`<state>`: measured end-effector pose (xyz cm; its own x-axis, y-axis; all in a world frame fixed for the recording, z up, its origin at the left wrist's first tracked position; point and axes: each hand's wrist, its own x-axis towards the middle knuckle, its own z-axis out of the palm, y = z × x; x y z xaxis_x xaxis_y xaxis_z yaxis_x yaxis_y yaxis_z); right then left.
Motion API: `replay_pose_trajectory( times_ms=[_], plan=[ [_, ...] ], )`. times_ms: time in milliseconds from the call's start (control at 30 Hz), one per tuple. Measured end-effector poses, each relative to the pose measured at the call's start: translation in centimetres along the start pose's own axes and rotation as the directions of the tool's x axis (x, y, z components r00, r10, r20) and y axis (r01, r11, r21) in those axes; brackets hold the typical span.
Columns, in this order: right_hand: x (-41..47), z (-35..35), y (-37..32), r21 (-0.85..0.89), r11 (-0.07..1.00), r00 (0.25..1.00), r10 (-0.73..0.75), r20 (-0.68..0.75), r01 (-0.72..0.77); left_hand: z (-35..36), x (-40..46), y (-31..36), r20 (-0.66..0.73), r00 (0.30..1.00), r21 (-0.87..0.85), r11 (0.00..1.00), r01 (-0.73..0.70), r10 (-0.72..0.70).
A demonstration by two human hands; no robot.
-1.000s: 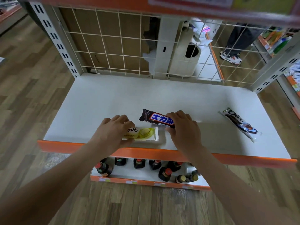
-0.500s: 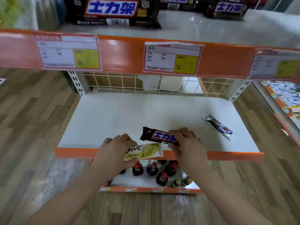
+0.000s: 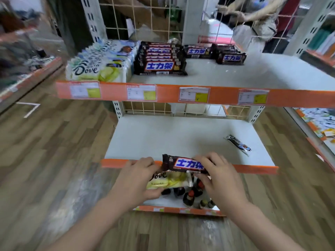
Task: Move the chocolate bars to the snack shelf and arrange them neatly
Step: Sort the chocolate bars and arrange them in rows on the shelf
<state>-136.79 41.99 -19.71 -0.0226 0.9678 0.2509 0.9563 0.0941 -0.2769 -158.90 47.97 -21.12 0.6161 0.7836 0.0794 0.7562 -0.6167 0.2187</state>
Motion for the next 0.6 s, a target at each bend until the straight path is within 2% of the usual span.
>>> replay_pose_trajectory(
  times_ms=[167, 600],
  plan=[
    [-2.2, -5.1, -2.9, -0.016, 0.999, 0.998, -0.047, -0.037, 0.046, -5.6, -3.9, 1.6, -0.077, 0.996, 0.035, 0.999, -0.038, 0.040],
    [-4.1, -14.9, -8.3, -0.080, 0.984, 0.979, -0.168, -0.112, 0.159, -17.0, -7.3, 5.4, -0.197, 0.977, 0.069, 0.995, -0.072, 0.084]
  ],
)
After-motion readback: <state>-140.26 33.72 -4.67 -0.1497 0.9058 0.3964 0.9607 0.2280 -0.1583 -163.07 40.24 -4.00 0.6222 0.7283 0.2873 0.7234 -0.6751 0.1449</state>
